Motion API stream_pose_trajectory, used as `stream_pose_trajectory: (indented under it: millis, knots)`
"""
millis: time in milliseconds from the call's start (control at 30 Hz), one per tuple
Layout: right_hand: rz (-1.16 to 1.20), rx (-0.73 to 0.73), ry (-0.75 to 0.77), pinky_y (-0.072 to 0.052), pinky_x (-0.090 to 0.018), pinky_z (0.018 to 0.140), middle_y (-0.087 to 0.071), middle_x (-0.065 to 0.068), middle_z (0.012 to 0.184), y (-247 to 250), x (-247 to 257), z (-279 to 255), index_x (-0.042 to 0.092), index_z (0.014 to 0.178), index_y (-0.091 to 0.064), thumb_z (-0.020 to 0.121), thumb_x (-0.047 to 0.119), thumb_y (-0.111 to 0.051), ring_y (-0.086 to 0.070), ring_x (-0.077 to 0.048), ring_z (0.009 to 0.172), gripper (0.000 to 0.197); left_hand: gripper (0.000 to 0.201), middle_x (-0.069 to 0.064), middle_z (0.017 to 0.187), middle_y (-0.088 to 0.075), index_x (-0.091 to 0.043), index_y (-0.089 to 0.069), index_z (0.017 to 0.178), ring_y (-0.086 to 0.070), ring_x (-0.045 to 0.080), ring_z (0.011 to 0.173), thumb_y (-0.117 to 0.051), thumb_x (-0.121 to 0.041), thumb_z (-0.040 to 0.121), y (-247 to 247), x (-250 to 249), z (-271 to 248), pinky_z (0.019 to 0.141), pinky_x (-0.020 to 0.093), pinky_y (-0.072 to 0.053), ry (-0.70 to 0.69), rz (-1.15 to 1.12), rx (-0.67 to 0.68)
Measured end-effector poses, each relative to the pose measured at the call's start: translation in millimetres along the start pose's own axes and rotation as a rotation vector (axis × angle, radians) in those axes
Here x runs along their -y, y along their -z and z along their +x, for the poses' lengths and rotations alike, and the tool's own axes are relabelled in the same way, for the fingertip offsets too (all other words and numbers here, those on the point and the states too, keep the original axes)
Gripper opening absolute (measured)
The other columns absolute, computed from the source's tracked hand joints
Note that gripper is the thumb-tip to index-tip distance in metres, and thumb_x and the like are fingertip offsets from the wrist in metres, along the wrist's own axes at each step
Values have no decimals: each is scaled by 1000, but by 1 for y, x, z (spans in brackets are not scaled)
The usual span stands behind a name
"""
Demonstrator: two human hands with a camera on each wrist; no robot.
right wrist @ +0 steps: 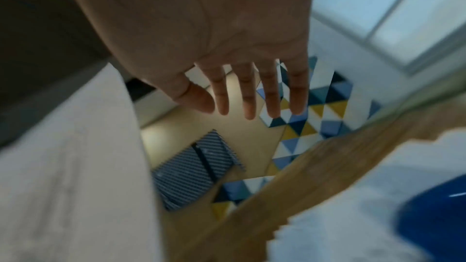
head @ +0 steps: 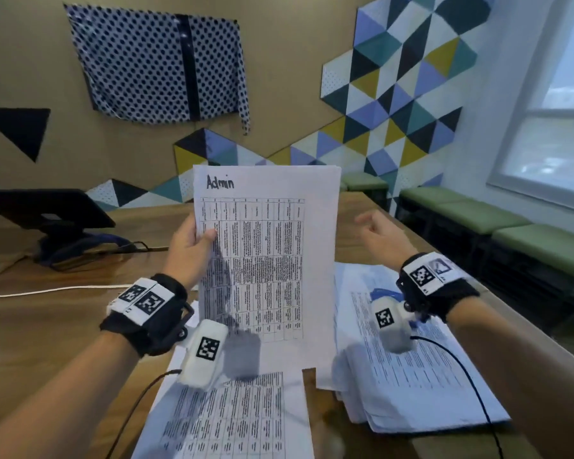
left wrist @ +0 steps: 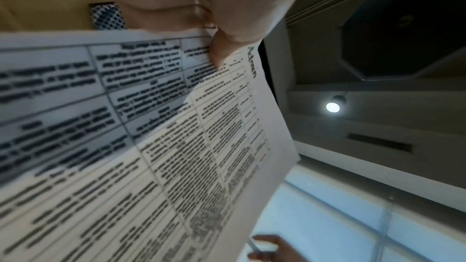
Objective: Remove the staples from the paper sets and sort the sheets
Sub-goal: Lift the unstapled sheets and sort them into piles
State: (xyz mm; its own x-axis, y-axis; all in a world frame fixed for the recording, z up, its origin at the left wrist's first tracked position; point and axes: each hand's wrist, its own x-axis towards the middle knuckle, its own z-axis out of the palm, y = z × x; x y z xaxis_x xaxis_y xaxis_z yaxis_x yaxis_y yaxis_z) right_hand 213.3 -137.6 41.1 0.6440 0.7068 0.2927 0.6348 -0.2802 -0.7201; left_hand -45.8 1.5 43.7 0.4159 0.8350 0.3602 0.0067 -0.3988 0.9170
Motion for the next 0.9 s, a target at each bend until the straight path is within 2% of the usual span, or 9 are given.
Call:
stream_pose_trajectory:
  millis: [67, 133, 233, 400, 500, 633, 700, 800, 900]
  knots:
    - [-362, 101, -77, -41, -34, 85, -52, -17, 118, -6, -38, 5, 6, 119, -47, 89, 22, -51, -51, -32, 107, 34, 36, -2, 118, -51, -6, -45, 131, -48, 11, 109, -37, -1, 97, -6, 11, -5, 89, 25, -38, 27, 5, -5]
    - [-624, 205, -179, -41, -41, 98, -46, -19, 131, -14, -70, 3, 8, 125, -44, 87, 34, -53, -45, -36, 119, 47, 35, -1, 117, -51, -5, -45, 131, -46, 11, 108, -38, -1, 96, -12, 23, -6, 88, 24, -37, 45, 29, -10]
    - [-842, 285, -213, -42, -42, 96, -48, -12, 131, -21, -99, -4, 15, 127, -45, 86, 45, -47, -47, -32, 117, 50, 36, 7, 128, -53, -5, -45, 131, -49, 18, 113, -39, -2, 96, -18, 40, -1, 93, 31, -38, 85, 30, -22]
    - [-751, 334, -235, -42, -34, 82, -62, -18, 113, -26, -115, -13, 5, 105, -58, 88, 28, -52, -59, -31, 98, 29, 37, 6, 129, -52, -9, -44, 133, -49, 19, 114, -39, -4, 97, -21, 50, 1, 93, 33, -37, 127, 24, -2]
    - [-790, 286, -184, -46, -34, 73, -62, -21, 108, -25, -117, -16, 1, 101, -53, 88, 22, -50, -62, -33, 89, 25, 37, 1, 122, -51, -7, -43, 133, -46, 14, 109, -38, -3, 97, -22, 48, -1, 91, 29, -36, 110, 13, -5]
    - [-799, 262, -114, -43, -32, 65, -58, -8, 86, -24, -118, -12, 11, 102, -40, 84, 17, -54, -54, -25, 72, 24, 36, 1, 122, -53, -8, -45, 132, -48, 13, 109, -39, -4, 97, -21, 49, 0, 90, 28, -37, 89, -5, -6]
    - [-677, 174, -117, -45, -33, 67, -58, -6, 83, -24, -112, -6, 13, 99, -36, 85, 21, -52, -54, -25, 69, 23, 36, 1, 123, -53, -8, -45, 132, -49, 14, 111, -39, -4, 97, -18, 47, 1, 92, 28, -38, 84, -16, 4]
    - [-357, 13, -111, -40, -32, 64, -52, -8, 83, -16, -79, 2, 5, 103, -41, 84, 20, -58, -52, -26, 73, 29, 36, 4, 127, -54, -10, -46, 131, -51, 21, 118, -39, -4, 97, -17, 39, 0, 99, 36, -39, 63, -48, 17]
    - [-115, -187, 83, -33, -29, 66, -50, -10, 82, -2, -30, 7, 6, 87, -47, 82, 26, -58, -50, -26, 75, 24, 36, 2, 125, -55, -12, -47, 130, -51, 21, 118, -39, -2, 96, -16, 27, -4, 104, 41, -39, 23, -69, 24]
